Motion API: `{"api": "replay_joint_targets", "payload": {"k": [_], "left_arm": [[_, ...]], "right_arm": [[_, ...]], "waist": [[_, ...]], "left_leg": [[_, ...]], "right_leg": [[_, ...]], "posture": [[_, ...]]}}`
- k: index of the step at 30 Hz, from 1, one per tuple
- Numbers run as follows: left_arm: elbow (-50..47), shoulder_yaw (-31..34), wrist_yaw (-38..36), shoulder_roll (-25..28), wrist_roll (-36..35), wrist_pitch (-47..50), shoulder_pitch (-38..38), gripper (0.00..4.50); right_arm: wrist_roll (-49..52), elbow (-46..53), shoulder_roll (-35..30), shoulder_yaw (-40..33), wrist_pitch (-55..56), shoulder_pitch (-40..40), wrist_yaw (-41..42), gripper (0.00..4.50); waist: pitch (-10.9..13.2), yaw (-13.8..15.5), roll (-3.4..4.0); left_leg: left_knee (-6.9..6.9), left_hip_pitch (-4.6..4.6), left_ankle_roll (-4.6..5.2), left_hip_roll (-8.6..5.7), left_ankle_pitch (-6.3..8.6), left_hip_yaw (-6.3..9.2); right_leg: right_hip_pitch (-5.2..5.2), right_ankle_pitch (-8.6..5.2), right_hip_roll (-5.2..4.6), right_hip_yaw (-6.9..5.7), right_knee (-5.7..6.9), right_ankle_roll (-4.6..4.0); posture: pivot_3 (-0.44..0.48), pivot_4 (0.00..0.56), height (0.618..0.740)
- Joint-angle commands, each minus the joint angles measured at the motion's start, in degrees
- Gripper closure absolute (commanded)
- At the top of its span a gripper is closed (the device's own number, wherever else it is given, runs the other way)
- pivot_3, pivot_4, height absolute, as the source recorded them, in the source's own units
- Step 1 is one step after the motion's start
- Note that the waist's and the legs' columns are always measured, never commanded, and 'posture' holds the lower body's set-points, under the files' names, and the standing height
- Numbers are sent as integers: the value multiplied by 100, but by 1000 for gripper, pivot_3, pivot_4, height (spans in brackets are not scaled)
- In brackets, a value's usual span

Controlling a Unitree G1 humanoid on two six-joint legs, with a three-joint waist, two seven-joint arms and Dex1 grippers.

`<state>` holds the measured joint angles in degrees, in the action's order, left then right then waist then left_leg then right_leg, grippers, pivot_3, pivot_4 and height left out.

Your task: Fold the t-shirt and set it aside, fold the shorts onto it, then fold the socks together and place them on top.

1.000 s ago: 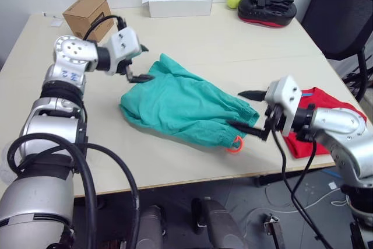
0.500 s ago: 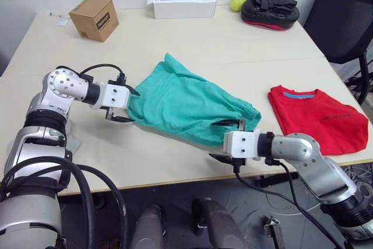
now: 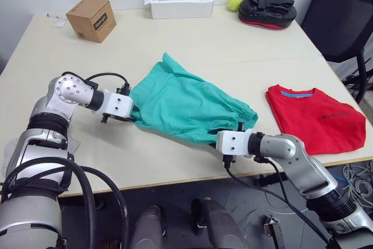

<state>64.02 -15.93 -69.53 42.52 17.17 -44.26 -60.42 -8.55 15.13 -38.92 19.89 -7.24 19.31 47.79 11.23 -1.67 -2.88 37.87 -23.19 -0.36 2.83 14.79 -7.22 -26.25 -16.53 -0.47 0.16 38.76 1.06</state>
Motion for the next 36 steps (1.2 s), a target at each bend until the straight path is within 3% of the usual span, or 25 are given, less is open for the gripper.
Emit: {"api": "replay_joint_targets", "payload": {"k": [1,2,3,11,13,16,22,26,31,36], "left_arm": [[64,-44,-78,152,42,132,12,3906],[45,-47,-142,172,21,188,31,4280],[9,-40,-252,194,-25,254,65,4471],[-1601,282,-1542,798,-990,1240,1182,4471],[-2352,394,-1720,1024,-1252,1738,1627,4471],[-4214,689,-2072,1639,-1884,2980,2777,4471],[-7545,1643,-1489,2688,-2883,5599,5128,4471],[-8621,2265,-722,2596,-2963,6567,6024,4471],[-8888,2652,157,2078,-3050,7192,6374,4471],[-8878,3187,46,1652,-4101,7909,6376,3247]], "right_arm": [[41,-13,-1,-140,214,78,56,4163],[63,-44,-5,-146,276,94,89,4494],[116,-84,-8,-156,398,111,141,4500],[798,-925,-116,-322,1641,506,909,4500],[1098,-1061,-169,-334,2016,518,1278,4500],[1438,-1261,-346,-297,2787,501,1929,4500],[1425,-2048,-424,-161,4268,645,2530,4500],[1364,-2525,-376,-113,4882,761,2643,4500],[1459,-2614,-348,-188,4678,798,2523,4500],[1787,-2247,-596,-364,4092,609,2583,3015]], "waist": [[0,0,0],[0,1,0],[0,-1,0],[-1,-115,2],[-1,-139,2],[-2,-177,3],[1,-170,6],[5,-112,9],[6,-91,10],[5,-87,8]], "left_leg": [[0,0,0,0,0,0],[0,0,0,0,0,0],[0,0,0,0,0,0],[0,8,-13,9,-2,-5],[0,10,-15,10,-2,-4],[-1,11,-18,14,0,-3],[0,22,-13,19,10,7],[-19,114,-7,3,17,27],[-47,141,-7,-3,17,36],[-77,195,-21,0,24,36]], "right_leg": [[0,0,0,0,0,0],[0,0,0,0,0,0],[0,0,0,0,0,0],[-1,-6,5,1,11,-9],[-1,-7,5,2,14,-10],[0,-10,5,4,15,-11],[13,-19,4,3,18,-14],[105,-55,0,1,2,-25],[135,-68,-3,4,-13,-32],[183,-74,-2,-1,-23,-41]], "posture": [[0,150,740],[0,150,740],[0,150,740],[0,150,740],[0,150,740],[0,150,740],[0,150,740],[0,150,740],[0,150,740],[0,150,740]]}}
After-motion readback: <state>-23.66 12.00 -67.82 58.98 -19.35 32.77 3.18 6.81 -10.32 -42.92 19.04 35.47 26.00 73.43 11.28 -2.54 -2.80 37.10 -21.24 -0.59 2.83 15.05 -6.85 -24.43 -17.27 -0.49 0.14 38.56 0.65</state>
